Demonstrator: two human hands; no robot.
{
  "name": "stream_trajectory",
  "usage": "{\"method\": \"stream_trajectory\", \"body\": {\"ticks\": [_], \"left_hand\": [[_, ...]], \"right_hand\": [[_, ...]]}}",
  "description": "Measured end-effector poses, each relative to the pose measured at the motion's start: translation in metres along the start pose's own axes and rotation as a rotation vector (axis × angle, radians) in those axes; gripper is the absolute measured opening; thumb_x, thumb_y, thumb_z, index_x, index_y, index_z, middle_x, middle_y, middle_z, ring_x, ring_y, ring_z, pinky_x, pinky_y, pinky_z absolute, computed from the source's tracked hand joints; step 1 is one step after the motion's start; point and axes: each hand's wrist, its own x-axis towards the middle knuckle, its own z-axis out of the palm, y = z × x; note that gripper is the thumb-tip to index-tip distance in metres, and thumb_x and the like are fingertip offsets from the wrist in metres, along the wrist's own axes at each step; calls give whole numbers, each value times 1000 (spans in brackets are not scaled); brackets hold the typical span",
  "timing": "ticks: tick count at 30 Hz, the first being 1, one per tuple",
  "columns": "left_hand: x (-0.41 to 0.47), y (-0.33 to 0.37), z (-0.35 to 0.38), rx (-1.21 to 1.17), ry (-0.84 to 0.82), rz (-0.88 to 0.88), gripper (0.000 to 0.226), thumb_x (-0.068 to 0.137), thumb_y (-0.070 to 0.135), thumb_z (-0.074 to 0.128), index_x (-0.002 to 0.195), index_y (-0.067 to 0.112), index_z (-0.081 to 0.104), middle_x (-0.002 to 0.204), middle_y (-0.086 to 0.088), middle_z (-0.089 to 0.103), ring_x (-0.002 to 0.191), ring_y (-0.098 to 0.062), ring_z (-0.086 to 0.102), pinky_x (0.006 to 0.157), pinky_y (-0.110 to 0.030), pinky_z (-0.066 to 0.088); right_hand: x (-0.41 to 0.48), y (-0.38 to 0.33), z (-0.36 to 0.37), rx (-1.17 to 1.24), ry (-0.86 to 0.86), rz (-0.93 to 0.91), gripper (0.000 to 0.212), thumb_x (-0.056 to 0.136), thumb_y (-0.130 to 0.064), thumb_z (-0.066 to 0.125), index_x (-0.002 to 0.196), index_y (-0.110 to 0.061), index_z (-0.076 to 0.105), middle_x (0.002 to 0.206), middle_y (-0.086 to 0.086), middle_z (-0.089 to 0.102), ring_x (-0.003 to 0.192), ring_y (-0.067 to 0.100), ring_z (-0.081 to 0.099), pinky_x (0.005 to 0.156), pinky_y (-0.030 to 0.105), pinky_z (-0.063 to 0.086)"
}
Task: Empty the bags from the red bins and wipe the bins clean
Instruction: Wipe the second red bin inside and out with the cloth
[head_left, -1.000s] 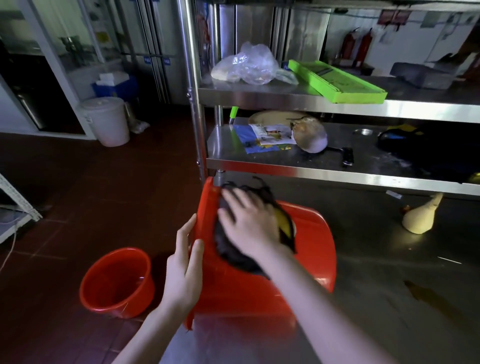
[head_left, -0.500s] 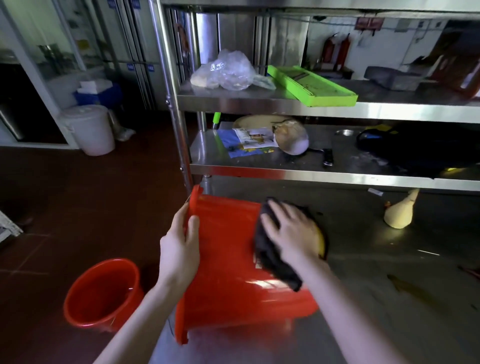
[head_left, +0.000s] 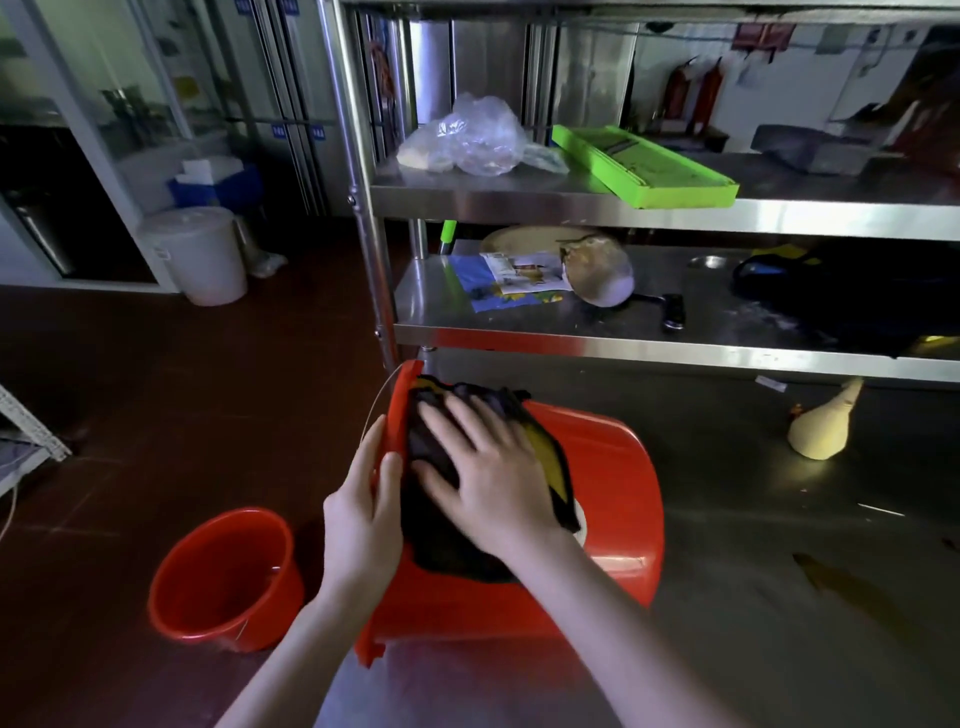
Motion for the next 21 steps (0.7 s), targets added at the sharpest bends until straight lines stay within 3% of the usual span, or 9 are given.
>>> {"method": "stream_trajectory", "body": {"ticks": [1,3,5,7,11,13,15,18,21], "left_hand": [[-6,-3,-2,-3,1,12,39,101,33,45,138,43,44,85,34,65,71,21,55,63,2,40],[-22,-8,-5,-28,6,24,40,98,44,41,137,51,43,56,16,59,43,1,47,42,-13,37],[-39,-14,-8,-33,26,49,39,97,48,39,135,57,41,53,1,55,37,-5,41,37,-21,35],[-54,-20,-8,-51,34,71,38,100,41,39,135,56,41,51,4,53,36,-4,39,37,-18,34],[-57,-25,-7,-78,22,75,42,96,35,40,138,45,43,50,6,51,37,-3,39,42,-13,34],[-50,-22,-11,-66,-6,40,41,93,46,38,134,50,42,63,3,62,45,-3,49,49,-12,39],[-36,-15,-16,-106,-82,-12,41,90,56,38,130,51,43,96,9,71,74,1,65,65,-14,49],[12,3,-12,-186,-181,-117,47,91,57,43,134,39,48,126,15,61,119,-4,55,103,-31,44],[57,25,12,-25,-180,-245,52,95,52,45,140,27,46,133,0,57,115,-12,52,96,-29,38]], "right_hand": [[-3,14,-3,-19,17,63,57,94,-60,32,144,-35,42,149,-5,45,137,21,41,110,38,35],[-7,51,-15,-93,-57,236,56,96,-56,21,145,-37,40,149,-8,43,135,18,42,109,33,34],[-8,92,-30,-107,-259,413,64,90,-42,4,148,-38,29,155,-8,33,137,19,36,109,33,33],[-1,117,-41,-126,-448,512,57,94,-28,12,150,-38,21,158,-4,23,138,27,33,108,38,35],[29,67,-24,-92,-392,332,54,95,-33,17,147,-37,27,155,-8,29,136,26,37,106,43,37],[33,16,-9,4,-222,205,51,96,-48,24,144,-38,37,151,-12,39,135,21,40,108,42,34],[22,-23,-2,-7,-116,51,56,93,-53,29,143,-33,42,151,-9,41,137,24,39,110,46,31],[-7,-35,6,-31,-10,-29,57,95,-50,33,147,-27,38,153,-4,37,141,28,34,114,49,27],[-26,-27,7,5,29,-56,57,96,-52,35,148,-29,35,155,-6,35,144,26,28,116,49,24]]}}
